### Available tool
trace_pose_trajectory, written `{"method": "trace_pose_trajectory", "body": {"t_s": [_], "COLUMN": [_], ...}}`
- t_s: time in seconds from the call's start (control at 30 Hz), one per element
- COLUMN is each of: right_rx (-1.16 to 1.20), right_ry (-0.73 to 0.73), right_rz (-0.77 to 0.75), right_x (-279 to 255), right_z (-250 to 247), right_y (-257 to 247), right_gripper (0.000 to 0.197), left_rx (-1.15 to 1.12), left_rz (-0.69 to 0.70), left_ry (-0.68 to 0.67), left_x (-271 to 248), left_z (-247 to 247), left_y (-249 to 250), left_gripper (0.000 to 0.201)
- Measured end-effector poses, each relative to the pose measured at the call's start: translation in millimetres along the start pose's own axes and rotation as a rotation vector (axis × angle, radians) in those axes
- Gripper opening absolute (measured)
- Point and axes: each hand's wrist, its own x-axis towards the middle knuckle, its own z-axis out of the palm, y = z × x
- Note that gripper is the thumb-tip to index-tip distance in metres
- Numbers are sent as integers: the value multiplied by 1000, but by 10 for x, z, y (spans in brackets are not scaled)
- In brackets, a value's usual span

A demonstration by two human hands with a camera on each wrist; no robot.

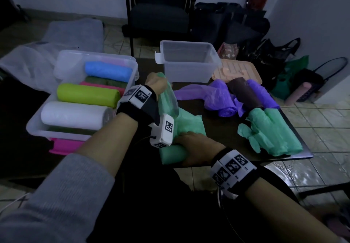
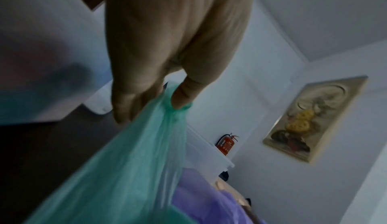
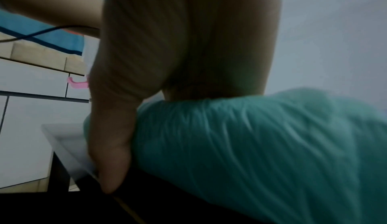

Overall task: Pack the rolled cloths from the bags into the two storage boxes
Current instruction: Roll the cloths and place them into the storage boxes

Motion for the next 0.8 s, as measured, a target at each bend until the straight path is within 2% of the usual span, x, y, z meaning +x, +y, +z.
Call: {"method": "trace_pose_trajectory", "body": {"t_s": [0.1, 0.17, 0.2, 0.23, 0.3, 0.4, 0.47, 0.57, 0.63, 0.7, 0.8], "right_rx": [-4, 3, 3, 4, 12, 28, 39, 46, 57, 63, 65], "right_ry": [-9, -15, -18, -20, -30, -47, -68, -78, -81, -89, -112], "right_rz": [3, 7, 7, 8, 15, 24, 20, 19, 19, 23, 24], "right_x": [-8, -4, -2, -1, 5, 14, 32, 60, 75, 83, 86], "right_z": [3, 4, 1, -3, -9, -25, -42, -53, -46, -44, -58], "right_y": [10, 13, 12, 10, 8, 7, 13, 20, 29, 34, 40], "right_gripper": [62, 63, 63, 63, 63, 65, 67, 71, 72, 74, 73], "left_rx": [230, 314, 366, 440, 641, 815, 772, 439, 156, 26, 89], "left_rz": [55, 159, 189, 190, 74, -17, -67, -122, -148, -118, -2], "left_ry": [144, 201, 174, 109, -83, -246, -307, -310, -222, -118, 48], "left_x": [-68, -150, -210, -258, -335, -378, -305, -124, -63, -8, 46], "left_z": [-16, 1, 28, 70, 176, 264, 263, 196, 133, 71, 5], "left_y": [-3, -29, -37, -63, -136, -212, -259, -322, -311, -304, -287], "left_gripper": [47, 41, 36, 40, 61, 70, 69, 59, 66, 71, 41]}}
